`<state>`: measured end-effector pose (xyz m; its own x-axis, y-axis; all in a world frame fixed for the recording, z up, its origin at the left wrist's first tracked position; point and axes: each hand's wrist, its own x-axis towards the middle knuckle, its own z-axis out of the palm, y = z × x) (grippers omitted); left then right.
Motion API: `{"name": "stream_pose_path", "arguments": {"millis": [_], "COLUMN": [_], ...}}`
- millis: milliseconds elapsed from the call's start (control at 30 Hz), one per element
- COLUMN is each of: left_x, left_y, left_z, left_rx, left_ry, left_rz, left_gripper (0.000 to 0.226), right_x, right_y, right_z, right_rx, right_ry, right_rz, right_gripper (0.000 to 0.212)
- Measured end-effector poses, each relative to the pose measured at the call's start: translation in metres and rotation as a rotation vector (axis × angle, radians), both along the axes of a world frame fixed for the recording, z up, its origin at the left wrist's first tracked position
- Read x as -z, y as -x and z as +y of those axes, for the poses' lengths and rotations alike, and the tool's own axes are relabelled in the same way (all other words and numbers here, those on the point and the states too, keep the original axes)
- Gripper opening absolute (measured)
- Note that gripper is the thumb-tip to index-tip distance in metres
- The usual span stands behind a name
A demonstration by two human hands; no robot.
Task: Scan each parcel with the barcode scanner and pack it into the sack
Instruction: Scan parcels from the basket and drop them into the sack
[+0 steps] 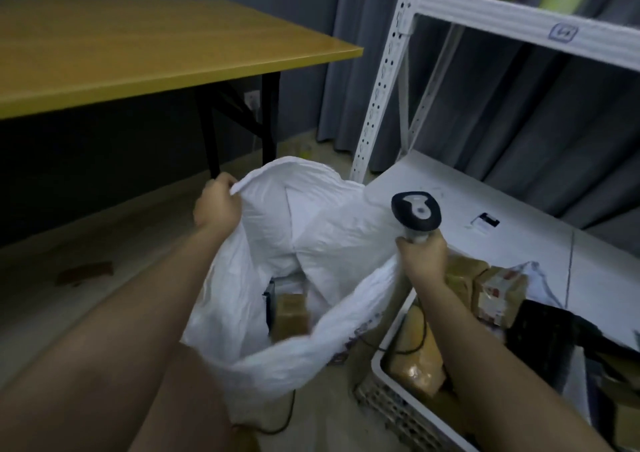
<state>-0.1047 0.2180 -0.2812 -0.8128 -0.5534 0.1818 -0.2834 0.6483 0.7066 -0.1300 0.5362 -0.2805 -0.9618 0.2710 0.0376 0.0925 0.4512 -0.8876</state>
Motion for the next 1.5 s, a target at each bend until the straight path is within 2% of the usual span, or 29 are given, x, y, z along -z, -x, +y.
{"name": "stream_pose_path", "arguments": {"millis": [100, 267, 367, 467, 600, 733, 933, 1033, 1100, 1200, 1367, 1433, 1500], "left_x": [0.007, 0.021, 0.03, 0.038, 0.045, 0.051, 0.065, 0.082, 0.097, 0.12, 0.15, 0.16, 0.164], "left_y": [-0.005, -0.015, -0.025, -0.035, -0.056, -0.079, -0.106, -0.105, -0.098, -0.084, -0.058, -0.045, -0.037], "left_z": [0.005, 0.015, 0.034, 0.071, 0.136, 0.199, 0.288, 0.333, 0.356, 0.373, 0.377, 0.376, 0.376], "left_rx": [-0.003, 0.072, 0.068, 0.189, 0.413, 0.59, 0.776, 0.825, 0.797, 0.696, 0.508, 0.477, 0.485], "left_ry": [-0.016, -0.02, 0.103, 0.155, 0.07, -0.052, -0.108, -0.157, -0.145, -0.02, 0.071, 0.052, 0.023], "left_rz": [-0.045, -0.216, -0.137, -0.04, 0.003, 0.048, 0.116, -0.06, -0.249, -0.451, -0.63, -0.645, -0.623], "left_gripper": [0.028, 0.054, 0.059, 0.056, 0.051, 0.044, 0.03, 0.033, 0.045, 0.073, 0.111, 0.112, 0.103], "right_x": [0.005, 0.022, 0.021, 0.01, -0.001, 0.004, 0.043, 0.057, 0.064, 0.073, 0.089, 0.094, 0.099], "right_y": [-0.009, -0.026, -0.036, -0.049, -0.073, -0.119, -0.17, -0.173, -0.17, -0.158, -0.129, -0.118, -0.108], "right_z": [0.003, 0.016, 0.024, 0.033, 0.057, 0.096, 0.168, 0.193, 0.205, 0.218, 0.229, 0.231, 0.231], "right_rx": [0.028, 0.046, 0.072, 0.117, 0.154, 0.131, 0.261, 0.319, 0.317, 0.281, 0.264, 0.278, 0.273], "right_ry": [0.052, 0.028, 0.155, 0.309, 0.478, 0.47, 0.481, 0.557, 0.581, 0.568, 0.63, 0.658, 0.68], "right_rz": [-0.014, -0.18, -0.155, -0.123, -0.115, -0.124, -0.147, -0.151, -0.147, -0.152, -0.243, -0.265, -0.282], "right_gripper": [0.034, 0.048, 0.046, 0.034, 0.038, 0.019, 0.032, 0.04, 0.047, 0.044, 0.039, 0.039, 0.039]}}
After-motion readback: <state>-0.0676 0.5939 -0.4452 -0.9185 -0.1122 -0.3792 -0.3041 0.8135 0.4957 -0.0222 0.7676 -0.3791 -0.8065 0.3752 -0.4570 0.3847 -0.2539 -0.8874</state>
